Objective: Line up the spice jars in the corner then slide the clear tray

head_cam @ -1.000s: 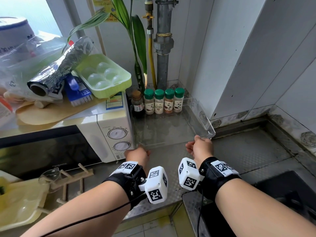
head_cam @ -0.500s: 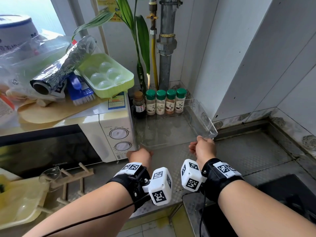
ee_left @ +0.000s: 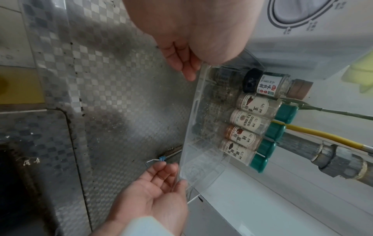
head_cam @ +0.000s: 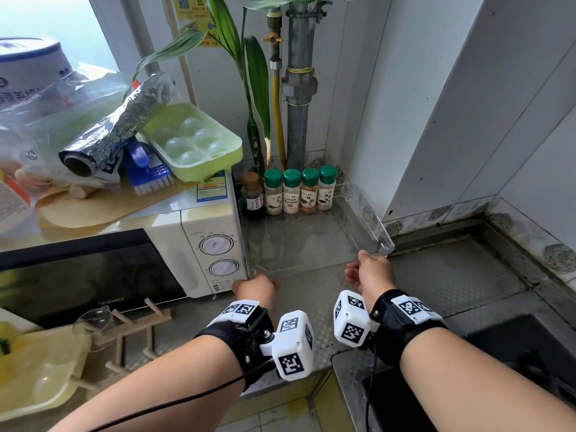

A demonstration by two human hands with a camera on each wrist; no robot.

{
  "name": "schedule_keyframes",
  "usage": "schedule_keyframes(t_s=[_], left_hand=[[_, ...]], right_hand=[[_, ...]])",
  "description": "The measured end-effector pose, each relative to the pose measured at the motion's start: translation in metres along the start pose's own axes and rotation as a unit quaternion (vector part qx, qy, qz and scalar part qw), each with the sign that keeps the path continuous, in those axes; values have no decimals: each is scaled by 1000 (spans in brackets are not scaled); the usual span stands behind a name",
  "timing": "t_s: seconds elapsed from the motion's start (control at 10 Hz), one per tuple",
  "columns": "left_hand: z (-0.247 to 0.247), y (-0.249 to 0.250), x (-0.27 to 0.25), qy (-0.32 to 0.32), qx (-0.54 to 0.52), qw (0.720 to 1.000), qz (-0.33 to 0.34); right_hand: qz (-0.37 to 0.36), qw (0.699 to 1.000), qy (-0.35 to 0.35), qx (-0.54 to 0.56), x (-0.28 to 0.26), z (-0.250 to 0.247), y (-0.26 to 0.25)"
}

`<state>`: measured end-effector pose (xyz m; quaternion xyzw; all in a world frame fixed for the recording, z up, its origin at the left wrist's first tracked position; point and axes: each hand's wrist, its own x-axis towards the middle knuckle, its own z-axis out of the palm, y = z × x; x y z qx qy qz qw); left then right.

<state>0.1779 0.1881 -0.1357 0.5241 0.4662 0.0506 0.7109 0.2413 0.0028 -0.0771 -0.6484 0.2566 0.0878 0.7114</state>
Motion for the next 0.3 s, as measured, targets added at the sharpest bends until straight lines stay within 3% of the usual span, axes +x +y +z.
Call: schedule_keyframes(t_s=[0.1, 0.3], left_hand=[[-5, 4, -6, -10, -13, 1000, -1], [-29, 11, -14, 0, 110, 994, -5]], right_hand=[[19, 1000, -20, 5, -3, -4, -3], [62, 997, -42, 14, -11, -14, -8]])
